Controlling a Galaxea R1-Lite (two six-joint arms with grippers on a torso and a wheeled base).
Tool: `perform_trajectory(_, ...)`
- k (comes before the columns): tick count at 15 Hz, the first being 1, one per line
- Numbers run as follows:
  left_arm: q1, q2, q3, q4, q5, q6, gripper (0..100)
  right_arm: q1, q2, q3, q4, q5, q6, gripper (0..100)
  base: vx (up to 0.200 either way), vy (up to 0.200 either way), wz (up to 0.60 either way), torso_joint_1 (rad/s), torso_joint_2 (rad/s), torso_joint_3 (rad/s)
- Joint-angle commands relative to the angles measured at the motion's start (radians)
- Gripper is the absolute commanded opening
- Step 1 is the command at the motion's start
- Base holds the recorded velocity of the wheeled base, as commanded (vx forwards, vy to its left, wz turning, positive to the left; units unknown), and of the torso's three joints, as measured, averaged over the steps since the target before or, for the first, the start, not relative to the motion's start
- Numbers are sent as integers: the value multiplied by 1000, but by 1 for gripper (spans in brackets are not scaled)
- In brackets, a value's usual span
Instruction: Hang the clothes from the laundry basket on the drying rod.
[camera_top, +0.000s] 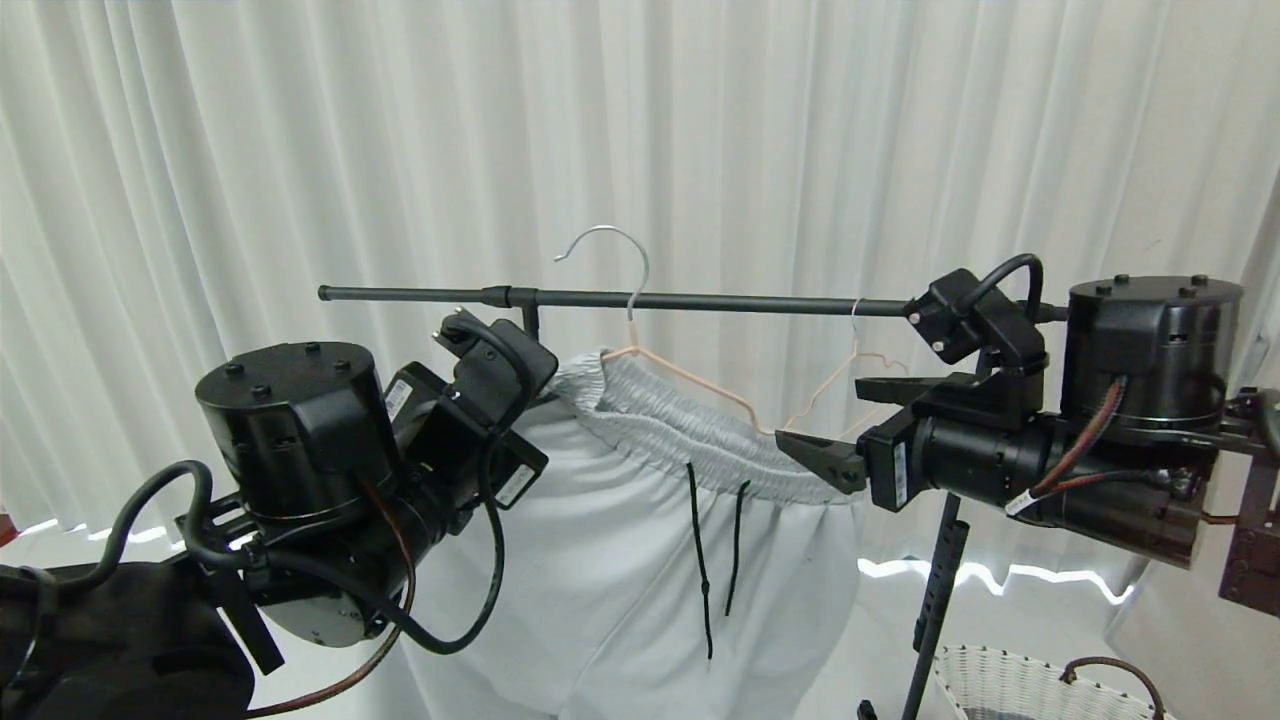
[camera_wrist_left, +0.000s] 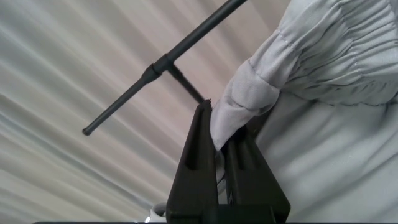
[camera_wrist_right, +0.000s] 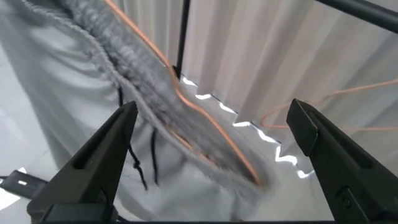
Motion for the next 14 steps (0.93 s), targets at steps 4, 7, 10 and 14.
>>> perform_trajectory(4, -35, 18, -23, 0, 2, -16, 0, 27, 97, -96, 3, -21, -32, 100, 0, 0, 0, 0, 0, 0)
perform_trajectory(7, -41, 17, -23, -2, 2, -21, 0, 27, 148, -154, 3, -82, -37, 100, 0, 0, 0, 0, 0, 0)
perform_trajectory(10, -53, 12, -26, -6, 2, -21, 0, 25, 188, -180, 0, -90, -43, 100, 0, 0, 0, 0, 0, 0)
perform_trajectory(14, -53, 11, -28, -6, 2, -33, 0, 17, 205, -180, -11, -117, -60, 100, 0, 0, 0, 0, 0, 0)
